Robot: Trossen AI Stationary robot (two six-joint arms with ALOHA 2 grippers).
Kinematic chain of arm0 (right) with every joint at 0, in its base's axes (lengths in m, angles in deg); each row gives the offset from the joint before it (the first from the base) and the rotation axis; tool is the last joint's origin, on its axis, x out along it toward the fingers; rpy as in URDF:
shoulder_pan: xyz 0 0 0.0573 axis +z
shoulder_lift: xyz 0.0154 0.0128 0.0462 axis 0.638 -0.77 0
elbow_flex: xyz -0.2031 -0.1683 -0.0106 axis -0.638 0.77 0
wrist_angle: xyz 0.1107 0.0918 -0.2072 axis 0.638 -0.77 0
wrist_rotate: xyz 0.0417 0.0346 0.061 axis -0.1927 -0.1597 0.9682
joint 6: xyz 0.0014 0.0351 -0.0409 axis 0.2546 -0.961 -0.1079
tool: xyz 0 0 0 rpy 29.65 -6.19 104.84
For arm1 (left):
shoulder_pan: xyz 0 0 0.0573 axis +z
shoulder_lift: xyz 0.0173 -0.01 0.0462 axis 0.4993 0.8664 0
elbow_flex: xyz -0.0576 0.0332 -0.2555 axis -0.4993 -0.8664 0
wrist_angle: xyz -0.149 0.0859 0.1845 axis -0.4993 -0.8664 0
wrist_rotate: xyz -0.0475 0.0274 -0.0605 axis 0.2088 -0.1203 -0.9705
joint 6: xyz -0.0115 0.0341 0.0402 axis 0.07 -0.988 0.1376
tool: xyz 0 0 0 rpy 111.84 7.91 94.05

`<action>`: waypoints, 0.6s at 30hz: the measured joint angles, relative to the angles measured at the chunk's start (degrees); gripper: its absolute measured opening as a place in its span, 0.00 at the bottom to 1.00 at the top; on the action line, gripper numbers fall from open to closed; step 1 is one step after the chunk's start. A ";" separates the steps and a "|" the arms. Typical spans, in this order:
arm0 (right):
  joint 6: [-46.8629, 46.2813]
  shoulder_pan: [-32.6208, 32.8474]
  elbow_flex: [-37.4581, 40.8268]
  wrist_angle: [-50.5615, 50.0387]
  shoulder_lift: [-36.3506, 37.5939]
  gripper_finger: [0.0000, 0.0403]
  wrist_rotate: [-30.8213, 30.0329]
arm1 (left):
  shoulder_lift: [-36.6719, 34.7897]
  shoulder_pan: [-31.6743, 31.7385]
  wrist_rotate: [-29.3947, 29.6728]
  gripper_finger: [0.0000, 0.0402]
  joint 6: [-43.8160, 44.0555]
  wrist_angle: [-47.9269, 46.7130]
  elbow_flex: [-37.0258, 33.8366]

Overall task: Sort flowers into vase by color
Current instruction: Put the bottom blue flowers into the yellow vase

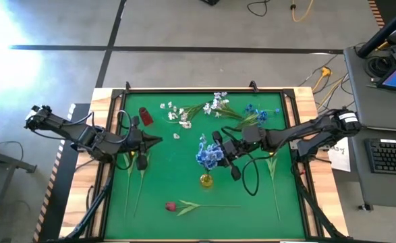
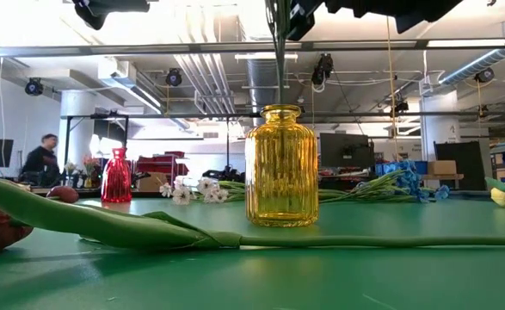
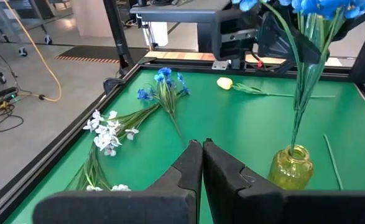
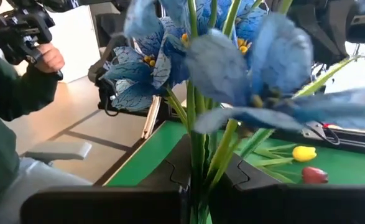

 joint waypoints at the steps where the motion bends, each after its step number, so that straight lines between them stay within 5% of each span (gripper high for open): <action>1: -0.01 0.00 0.00 -0.18 -0.06 0.04 -0.02 | 0.00 0.02 0.00 0.00 0.00 -0.01 0.00; 10: -0.66 0.00 -0.01 -0.54 -0.26 0.06 -0.12 | 0.07 0.02 0.00 0.00 0.00 -0.02 0.00; 18: -1.10 0.00 -0.02 -2.72 -0.26 0.27 -2.79 | 0.07 0.02 0.02 0.00 0.00 -0.01 0.00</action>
